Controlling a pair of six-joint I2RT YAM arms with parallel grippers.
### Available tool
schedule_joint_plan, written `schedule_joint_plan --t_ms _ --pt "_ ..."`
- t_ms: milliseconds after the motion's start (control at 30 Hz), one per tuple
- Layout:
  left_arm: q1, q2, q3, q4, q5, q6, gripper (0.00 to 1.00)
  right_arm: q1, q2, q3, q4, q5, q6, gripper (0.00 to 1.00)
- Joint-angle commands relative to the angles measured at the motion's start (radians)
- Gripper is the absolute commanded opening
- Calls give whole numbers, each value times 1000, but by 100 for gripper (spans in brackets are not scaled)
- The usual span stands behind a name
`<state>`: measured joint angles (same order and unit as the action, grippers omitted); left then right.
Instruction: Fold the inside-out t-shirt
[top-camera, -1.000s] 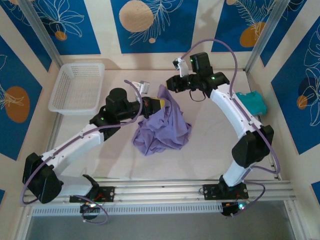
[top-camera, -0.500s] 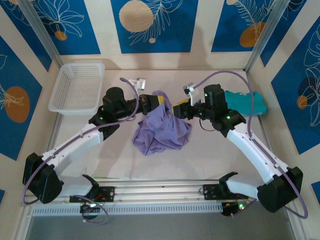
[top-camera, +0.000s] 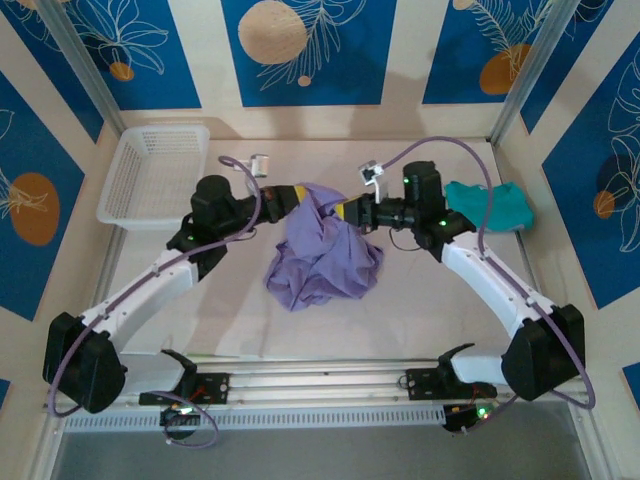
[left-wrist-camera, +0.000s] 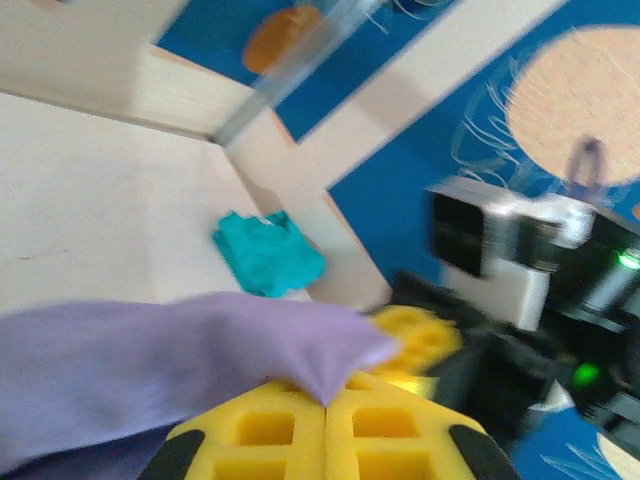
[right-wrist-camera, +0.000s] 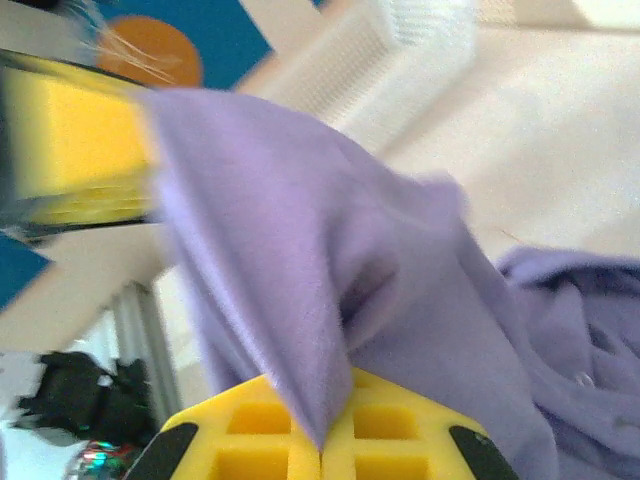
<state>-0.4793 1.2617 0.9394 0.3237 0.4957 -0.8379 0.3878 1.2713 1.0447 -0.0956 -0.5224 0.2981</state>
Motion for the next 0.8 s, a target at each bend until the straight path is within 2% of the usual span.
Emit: schedule_joint_plan --t_ms 0,100,300,433,567,667,767 --pt "48 41 -22 94 14 -93 0 0 -10 -11 130 -267 121 0" --pt "48 56 -8 23 13 -44 1 5 12 -8 173 -283 169 0" --pt "33 -28 -28 -188 -62 115 22 5 54 -2 227 -268 226 0" --pt "4 -122 -47 -330 -167 210 40 7 71 7 227 -261 227 0" --pt "-73 -187 -24 -464 -317 319 50 10 75 13 219 -248 220 0" --pt "-155 -190 21 -537 -406 406 53 10 79 22 202 -242 212 0" --pt "-189 -154 57 -548 -390 430 49 13 80 25 198 -238 208 0"
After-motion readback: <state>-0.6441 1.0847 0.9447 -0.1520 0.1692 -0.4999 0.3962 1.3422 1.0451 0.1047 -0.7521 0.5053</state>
